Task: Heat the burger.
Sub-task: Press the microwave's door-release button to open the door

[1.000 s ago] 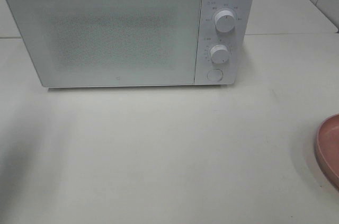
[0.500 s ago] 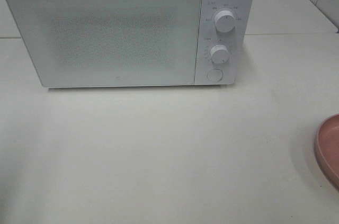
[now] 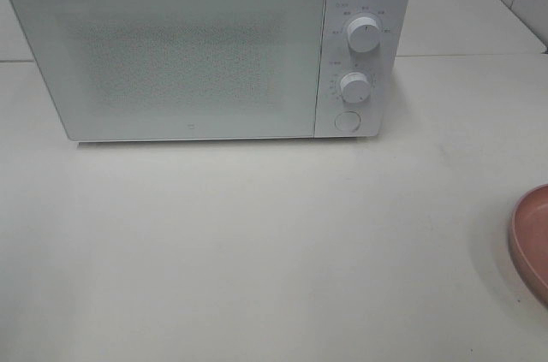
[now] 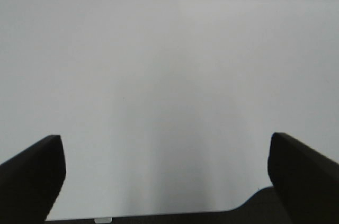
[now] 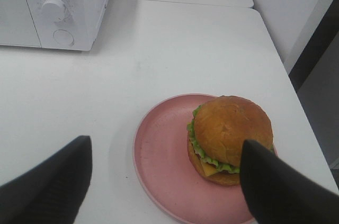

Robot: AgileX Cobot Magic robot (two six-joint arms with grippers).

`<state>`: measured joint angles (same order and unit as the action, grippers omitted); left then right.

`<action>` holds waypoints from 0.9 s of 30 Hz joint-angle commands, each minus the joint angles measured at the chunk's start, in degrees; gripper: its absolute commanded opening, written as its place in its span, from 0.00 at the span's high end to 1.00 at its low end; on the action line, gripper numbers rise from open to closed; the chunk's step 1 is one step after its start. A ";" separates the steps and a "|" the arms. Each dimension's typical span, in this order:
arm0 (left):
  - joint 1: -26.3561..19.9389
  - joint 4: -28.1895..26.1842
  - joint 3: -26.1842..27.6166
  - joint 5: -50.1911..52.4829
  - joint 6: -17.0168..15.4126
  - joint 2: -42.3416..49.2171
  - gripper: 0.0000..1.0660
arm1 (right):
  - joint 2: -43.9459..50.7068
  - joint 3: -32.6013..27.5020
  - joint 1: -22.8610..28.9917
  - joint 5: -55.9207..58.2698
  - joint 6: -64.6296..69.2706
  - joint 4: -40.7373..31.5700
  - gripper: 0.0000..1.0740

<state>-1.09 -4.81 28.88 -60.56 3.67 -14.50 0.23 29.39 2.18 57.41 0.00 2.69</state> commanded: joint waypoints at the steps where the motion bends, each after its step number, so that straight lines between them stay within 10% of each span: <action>1: -0.11 0.06 -0.17 1.20 -0.46 2.06 0.10 | 1.38 -0.11 -0.29 -0.46 0.00 0.17 0.30; 27: -6.07 -0.92 -0.23 1.26 -0.46 16.21 0.10 | 0.69 -0.11 -0.29 -0.46 0.00 0.17 0.30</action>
<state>-6.93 -5.21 28.82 -59.70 3.61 0.29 0.23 29.39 2.18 57.41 0.00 2.69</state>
